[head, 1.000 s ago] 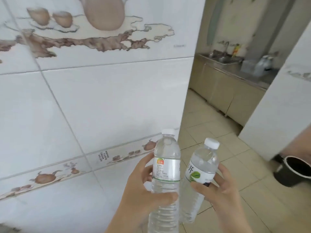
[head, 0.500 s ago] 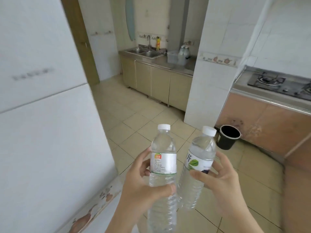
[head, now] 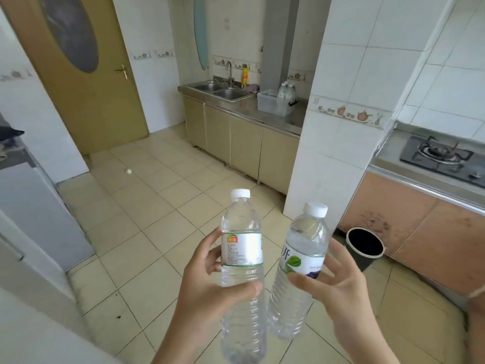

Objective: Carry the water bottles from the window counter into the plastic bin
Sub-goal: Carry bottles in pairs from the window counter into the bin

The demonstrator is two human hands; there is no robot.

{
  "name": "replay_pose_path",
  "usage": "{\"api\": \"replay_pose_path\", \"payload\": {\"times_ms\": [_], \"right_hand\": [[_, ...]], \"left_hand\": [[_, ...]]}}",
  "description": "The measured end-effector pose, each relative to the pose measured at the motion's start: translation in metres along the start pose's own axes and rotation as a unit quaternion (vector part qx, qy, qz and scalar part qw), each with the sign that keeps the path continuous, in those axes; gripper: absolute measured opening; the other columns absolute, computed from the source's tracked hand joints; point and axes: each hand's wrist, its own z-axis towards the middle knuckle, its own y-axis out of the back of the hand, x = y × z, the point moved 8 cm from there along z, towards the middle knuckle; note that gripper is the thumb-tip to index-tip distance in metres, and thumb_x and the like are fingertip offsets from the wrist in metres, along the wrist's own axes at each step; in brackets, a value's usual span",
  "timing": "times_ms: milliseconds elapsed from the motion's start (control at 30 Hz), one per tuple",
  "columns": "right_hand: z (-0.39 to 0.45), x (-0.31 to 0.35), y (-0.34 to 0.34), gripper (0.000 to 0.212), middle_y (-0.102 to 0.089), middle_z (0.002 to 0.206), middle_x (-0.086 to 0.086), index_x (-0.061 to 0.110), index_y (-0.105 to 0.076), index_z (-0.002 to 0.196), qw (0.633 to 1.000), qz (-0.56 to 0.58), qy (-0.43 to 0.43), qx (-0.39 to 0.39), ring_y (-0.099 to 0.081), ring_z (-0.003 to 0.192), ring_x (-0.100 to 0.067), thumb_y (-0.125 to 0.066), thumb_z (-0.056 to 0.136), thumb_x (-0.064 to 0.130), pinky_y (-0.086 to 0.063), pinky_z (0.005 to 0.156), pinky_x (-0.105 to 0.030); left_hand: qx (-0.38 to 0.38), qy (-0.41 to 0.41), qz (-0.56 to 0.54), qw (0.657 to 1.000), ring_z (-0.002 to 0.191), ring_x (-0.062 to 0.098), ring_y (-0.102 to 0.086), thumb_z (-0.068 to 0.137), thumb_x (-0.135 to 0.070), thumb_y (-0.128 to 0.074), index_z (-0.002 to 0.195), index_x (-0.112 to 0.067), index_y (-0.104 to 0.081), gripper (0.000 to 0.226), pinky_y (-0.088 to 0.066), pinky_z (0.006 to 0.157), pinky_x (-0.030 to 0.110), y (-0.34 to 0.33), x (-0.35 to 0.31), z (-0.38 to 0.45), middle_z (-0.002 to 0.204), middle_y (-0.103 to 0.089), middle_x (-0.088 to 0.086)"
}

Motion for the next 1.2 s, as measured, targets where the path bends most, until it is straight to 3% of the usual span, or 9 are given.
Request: {"api": "replay_pose_path", "payload": {"times_ms": [133,300,467,700,867,1000,1200], "right_hand": [[0.068,0.01,-0.001,0.083,-0.072,0.11,0.006,0.04,-0.058,0.118,1.0,-0.004,0.003,0.012,-0.071,0.095,-0.024,-0.089,0.044,0.016,-0.054,0.074,-0.039],[0.162,0.016,-0.016,0.083,-0.072,0.11,0.002,0.04,-0.058,0.117,0.999,-0.003,0.005,0.037,-0.071,0.095,-0.026,-0.089,0.045,0.014,-0.055,0.081,-0.047],[0.275,0.019,-0.043,0.077,-0.073,0.108,0.004,0.044,-0.06,0.11,0.999,-0.007,0.017,0.036,-0.07,0.095,-0.026,-0.088,0.056,-0.002,-0.055,0.082,-0.047],[0.427,0.04,-0.082,0.072,-0.073,0.107,0.007,0.044,-0.062,0.105,1.0,-0.001,0.023,0.015,-0.071,0.093,-0.024,-0.087,0.046,0.01,-0.056,0.077,-0.042],[0.52,0.058,-0.093,0.071,-0.075,0.101,0.002,0.04,-0.063,0.103,0.999,0.003,0.035,0.007,-0.071,0.093,-0.027,-0.085,0.057,-0.01,-0.055,0.078,-0.046],[0.598,0.064,-0.096,0.069,-0.076,0.097,0.0,0.041,-0.065,0.099,0.999,0.002,0.04,0.0,-0.072,0.089,-0.028,-0.08,0.059,-0.013,-0.056,0.078,-0.046],[0.736,0.053,-0.094,0.074,-0.075,0.1,0.002,0.029,-0.06,0.112,1.0,0.016,0.025,0.009,-0.072,0.089,-0.027,-0.082,0.057,-0.015,-0.055,0.077,-0.046]], "left_hand": [[-0.026,-0.001,-0.008,1.0,0.098,0.003,-0.067,0.038,-0.015,-0.088,0.113,-0.055,-0.055,0.091,-0.046,0.074,0.019,-0.008,-0.008,0.063,0.106,-0.075,-0.01],[-0.056,-0.012,-0.019,0.998,0.101,0.01,-0.068,0.033,-0.022,-0.089,0.105,-0.063,-0.058,0.088,-0.05,0.083,0.032,-0.007,-0.016,0.155,0.107,-0.076,-0.009],[-0.048,-0.029,-0.012,0.998,0.099,0.009,-0.067,0.034,-0.021,-0.088,0.107,-0.059,-0.058,0.088,-0.049,0.082,0.029,-0.008,-0.023,0.273,0.106,-0.075,-0.011],[-0.007,-0.043,0.003,0.999,0.102,0.009,-0.065,0.042,-0.016,-0.089,0.113,-0.061,-0.055,0.091,-0.047,0.083,0.028,-0.019,-0.043,0.442,0.108,-0.074,-0.012],[0.016,-0.048,0.004,0.999,0.103,0.008,-0.066,0.04,-0.017,-0.089,0.114,-0.059,-0.055,0.092,-0.048,0.085,0.029,-0.035,-0.06,0.543,0.11,-0.074,-0.012],[0.028,-0.049,0.005,0.998,0.105,0.009,-0.066,0.042,-0.012,-0.089,0.12,-0.053,-0.055,0.094,-0.047,0.085,0.028,-0.054,-0.063,0.623,0.11,-0.074,-0.01],[0.01,-0.038,0.003,0.999,0.105,0.008,-0.065,0.038,-0.018,-0.089,0.12,-0.053,-0.055,0.095,-0.049,0.09,0.031,-0.088,-0.056,0.752,0.111,-0.074,-0.013]]}}
